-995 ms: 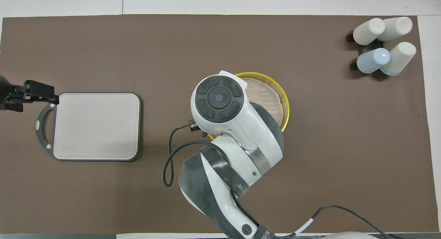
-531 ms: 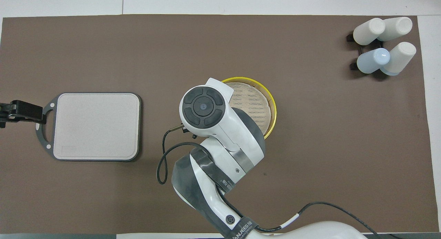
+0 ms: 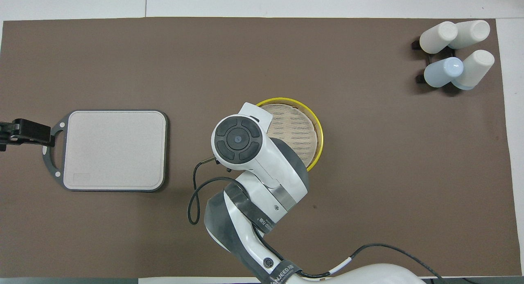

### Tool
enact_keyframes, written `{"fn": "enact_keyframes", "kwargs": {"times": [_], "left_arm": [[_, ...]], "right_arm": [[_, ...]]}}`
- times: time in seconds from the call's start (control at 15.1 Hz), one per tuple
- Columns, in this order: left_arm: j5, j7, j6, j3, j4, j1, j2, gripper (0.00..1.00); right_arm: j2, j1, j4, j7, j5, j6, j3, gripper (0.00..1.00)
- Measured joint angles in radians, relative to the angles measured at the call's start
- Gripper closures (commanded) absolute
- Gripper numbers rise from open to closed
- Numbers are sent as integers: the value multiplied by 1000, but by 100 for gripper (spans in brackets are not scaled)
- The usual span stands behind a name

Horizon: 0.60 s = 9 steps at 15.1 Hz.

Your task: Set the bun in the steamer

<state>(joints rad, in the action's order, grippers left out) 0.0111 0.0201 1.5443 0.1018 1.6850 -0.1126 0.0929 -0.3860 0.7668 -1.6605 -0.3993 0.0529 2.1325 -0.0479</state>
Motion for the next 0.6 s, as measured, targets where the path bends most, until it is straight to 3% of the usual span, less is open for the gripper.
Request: {"fn": "enact_keyframes", "kwargs": {"times": [0.6], "left_arm": [[-7, 0, 92, 0, 54, 0, -1, 0]], "right_arm": [[25, 3, -61, 0, -70, 47, 0, 100]]}}
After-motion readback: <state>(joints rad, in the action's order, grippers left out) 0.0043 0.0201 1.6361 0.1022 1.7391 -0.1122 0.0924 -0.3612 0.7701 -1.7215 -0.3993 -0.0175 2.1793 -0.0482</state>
